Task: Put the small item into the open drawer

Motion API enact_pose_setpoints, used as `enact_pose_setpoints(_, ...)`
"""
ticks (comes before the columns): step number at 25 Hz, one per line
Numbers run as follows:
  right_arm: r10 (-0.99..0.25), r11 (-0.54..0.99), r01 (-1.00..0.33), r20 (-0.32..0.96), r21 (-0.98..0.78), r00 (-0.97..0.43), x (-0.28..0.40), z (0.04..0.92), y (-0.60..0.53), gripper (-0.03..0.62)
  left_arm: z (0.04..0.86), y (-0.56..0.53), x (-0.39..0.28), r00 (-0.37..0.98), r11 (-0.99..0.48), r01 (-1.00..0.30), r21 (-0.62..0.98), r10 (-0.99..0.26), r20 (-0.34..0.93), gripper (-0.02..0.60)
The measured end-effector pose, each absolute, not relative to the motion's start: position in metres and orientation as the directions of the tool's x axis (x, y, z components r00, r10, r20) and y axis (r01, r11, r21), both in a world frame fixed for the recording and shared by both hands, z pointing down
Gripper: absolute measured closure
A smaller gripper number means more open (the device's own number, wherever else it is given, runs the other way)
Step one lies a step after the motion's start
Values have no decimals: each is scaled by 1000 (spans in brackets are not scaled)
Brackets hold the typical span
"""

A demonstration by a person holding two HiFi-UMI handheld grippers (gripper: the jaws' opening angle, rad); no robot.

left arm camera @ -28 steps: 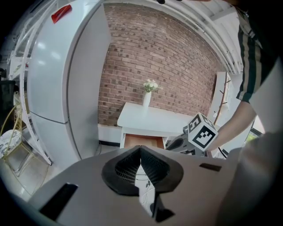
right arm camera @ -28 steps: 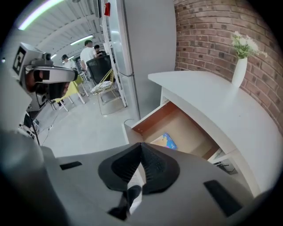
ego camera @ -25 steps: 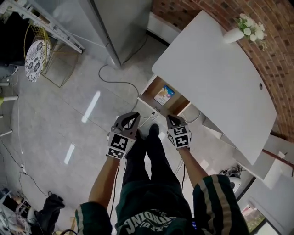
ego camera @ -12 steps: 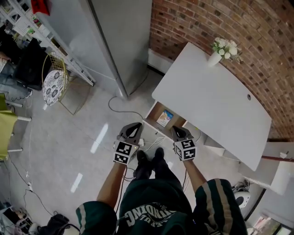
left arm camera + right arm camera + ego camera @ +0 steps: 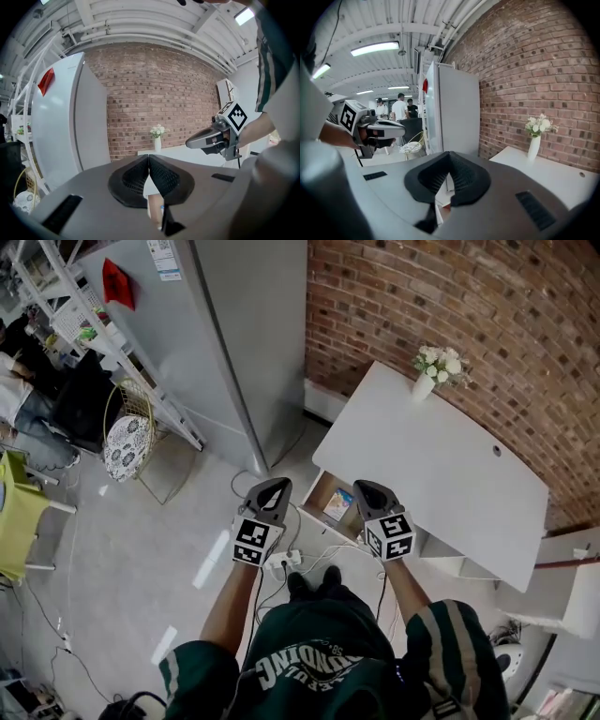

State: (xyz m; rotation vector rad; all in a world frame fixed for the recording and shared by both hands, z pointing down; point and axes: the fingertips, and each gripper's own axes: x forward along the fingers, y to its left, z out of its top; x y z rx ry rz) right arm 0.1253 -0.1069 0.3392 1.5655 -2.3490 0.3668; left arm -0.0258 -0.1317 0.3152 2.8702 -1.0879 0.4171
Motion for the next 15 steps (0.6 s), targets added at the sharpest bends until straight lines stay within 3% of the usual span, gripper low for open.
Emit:
enact_pose_setpoints(6,-883,377,-925,285,-39,-372,114,291,-107,569,289,-125,-29,734,-764,-639,-92,-641,225,566)
enact_pose_setpoints(15,-891,372,-927,263,-41,-369,104,285,-85,569,295,-108,-27,753,-784,-614,-90,-616,230,566)
